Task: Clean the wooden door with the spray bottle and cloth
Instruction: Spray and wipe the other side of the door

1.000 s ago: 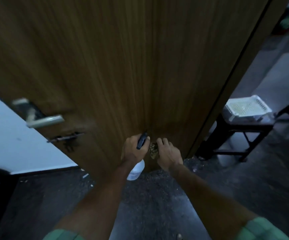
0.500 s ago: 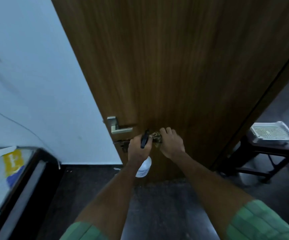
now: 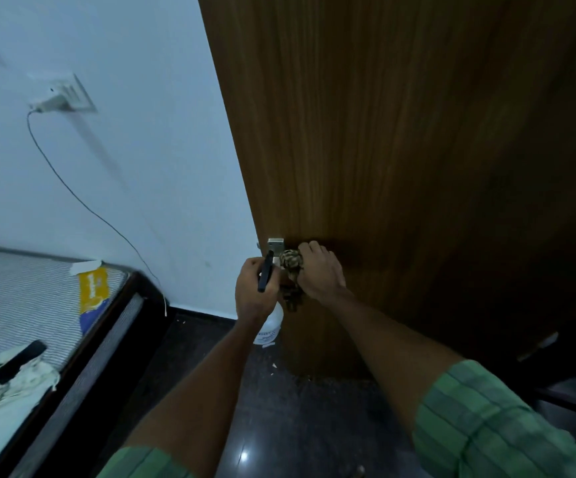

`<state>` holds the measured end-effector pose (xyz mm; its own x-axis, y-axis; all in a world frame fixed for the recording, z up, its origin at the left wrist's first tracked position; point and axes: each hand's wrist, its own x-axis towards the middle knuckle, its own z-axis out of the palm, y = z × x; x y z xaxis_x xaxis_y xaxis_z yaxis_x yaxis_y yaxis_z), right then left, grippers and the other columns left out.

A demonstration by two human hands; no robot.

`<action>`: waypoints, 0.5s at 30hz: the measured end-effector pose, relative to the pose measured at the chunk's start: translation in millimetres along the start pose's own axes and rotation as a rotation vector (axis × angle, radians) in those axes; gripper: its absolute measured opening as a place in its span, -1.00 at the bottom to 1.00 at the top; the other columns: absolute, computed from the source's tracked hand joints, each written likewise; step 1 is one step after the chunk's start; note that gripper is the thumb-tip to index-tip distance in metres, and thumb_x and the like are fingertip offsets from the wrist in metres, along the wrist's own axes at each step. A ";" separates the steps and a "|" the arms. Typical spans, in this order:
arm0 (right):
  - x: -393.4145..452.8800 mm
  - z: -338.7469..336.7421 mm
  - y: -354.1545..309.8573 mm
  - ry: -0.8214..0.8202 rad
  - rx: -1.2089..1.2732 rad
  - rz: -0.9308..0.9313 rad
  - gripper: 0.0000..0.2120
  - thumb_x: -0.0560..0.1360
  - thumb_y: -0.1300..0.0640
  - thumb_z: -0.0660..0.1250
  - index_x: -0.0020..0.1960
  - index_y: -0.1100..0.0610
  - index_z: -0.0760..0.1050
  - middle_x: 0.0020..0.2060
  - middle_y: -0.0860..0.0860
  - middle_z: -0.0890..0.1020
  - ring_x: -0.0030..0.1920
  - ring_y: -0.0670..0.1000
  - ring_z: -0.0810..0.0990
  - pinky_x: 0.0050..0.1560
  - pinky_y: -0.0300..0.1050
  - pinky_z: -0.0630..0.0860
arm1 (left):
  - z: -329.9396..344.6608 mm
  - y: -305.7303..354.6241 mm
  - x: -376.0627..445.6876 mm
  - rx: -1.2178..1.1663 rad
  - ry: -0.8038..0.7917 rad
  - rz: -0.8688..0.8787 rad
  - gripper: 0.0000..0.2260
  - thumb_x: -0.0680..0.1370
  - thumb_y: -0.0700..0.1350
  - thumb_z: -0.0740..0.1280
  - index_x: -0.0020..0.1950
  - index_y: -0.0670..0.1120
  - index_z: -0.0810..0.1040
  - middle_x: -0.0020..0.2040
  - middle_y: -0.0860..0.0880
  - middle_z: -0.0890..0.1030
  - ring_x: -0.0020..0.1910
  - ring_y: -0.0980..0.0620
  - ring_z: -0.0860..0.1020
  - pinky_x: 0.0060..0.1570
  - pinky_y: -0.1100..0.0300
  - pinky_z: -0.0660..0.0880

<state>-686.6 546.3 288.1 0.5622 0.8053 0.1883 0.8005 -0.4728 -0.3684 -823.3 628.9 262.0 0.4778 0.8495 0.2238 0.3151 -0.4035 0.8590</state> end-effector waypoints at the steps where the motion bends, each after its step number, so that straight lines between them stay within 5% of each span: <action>1: 5.8 4.3 -5.6 -0.033 0.016 0.020 -0.63 0.52 0.08 0.40 0.29 0.09 0.45 0.18 0.06 0.55 0.19 0.12 0.53 0.21 0.03 0.45 | -3.0 -3.2 3.9 -0.007 0.014 0.001 -0.89 0.65 -0.01 0.41 0.12 -0.01 0.60 -0.02 0.06 0.61 -0.11 0.18 0.60 -0.15 0.28 0.49; 6: 21.7 15.6 -27.0 -0.096 0.077 0.205 -0.63 0.54 0.01 0.31 0.30 0.09 0.43 0.15 0.10 0.59 0.16 0.16 0.58 0.20 0.09 0.48 | -14.1 -12.7 22.7 -0.040 0.042 0.031 -0.92 0.65 -0.02 0.42 0.13 0.04 0.60 0.10 0.04 0.62 -0.04 0.18 0.60 -0.10 0.31 0.49; 15: 29.3 11.3 -35.9 -0.196 0.303 0.481 -0.79 0.41 -0.07 0.27 -0.07 0.01 0.56 -0.20 -0.01 0.65 -0.13 0.09 0.63 -0.05 0.03 0.61 | -37.8 -29.1 51.7 -0.128 -0.124 0.117 -0.52 0.60 0.20 0.30 0.33 -0.12 0.63 0.28 -0.05 0.65 0.22 -0.03 0.62 0.20 0.07 0.60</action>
<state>-701.2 590.9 296.5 0.7751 0.5904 -0.2248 0.3545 -0.7011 -0.6187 -838.8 697.5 266.0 0.6046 0.7481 0.2734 0.1490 -0.4434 0.8838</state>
